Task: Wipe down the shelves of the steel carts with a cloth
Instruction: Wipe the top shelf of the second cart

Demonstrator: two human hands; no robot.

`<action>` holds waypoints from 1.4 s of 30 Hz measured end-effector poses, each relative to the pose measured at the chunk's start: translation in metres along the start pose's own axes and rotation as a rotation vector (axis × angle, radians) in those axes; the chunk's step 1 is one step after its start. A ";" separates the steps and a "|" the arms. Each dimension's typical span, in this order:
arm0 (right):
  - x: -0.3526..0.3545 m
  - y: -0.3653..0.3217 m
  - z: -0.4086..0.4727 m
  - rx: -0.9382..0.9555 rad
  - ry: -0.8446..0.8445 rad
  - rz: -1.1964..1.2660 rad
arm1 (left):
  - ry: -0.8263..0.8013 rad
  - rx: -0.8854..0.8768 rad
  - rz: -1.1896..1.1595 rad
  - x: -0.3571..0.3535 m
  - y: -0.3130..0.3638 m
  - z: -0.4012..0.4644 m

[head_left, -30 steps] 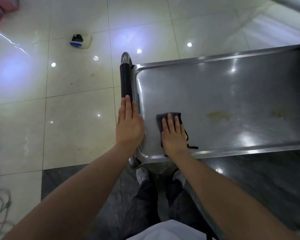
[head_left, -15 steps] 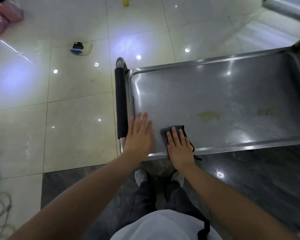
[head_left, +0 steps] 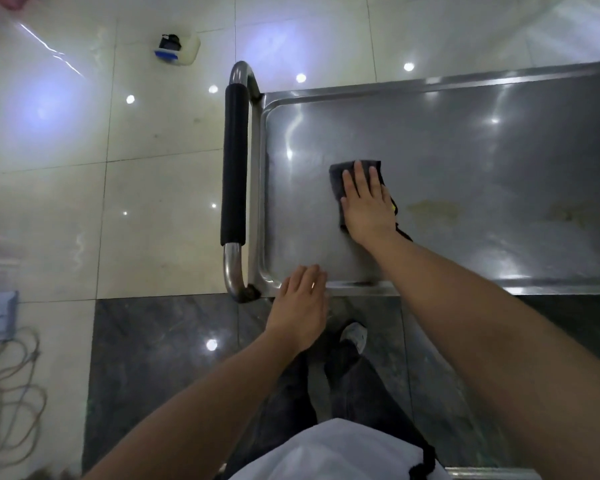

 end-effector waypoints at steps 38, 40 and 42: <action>0.023 0.057 0.021 -0.064 0.040 -0.026 | 0.267 -0.080 -0.032 -0.040 0.016 0.009; 0.025 0.071 0.018 -0.108 0.040 -0.004 | 0.275 -0.047 -0.050 -0.041 0.021 0.009; 0.023 0.078 0.007 -0.101 0.044 -0.003 | 0.286 -0.021 -0.054 -0.040 0.025 0.010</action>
Point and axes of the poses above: each hand's wrist, its own z-axis towards the middle knuckle, its own x-axis out of the back of the hand, y = z × x, the point moved 2 cm from there along z, towards the middle knuckle, and after that the axes turned 10 degrees about -x, right-handed, at the moved point
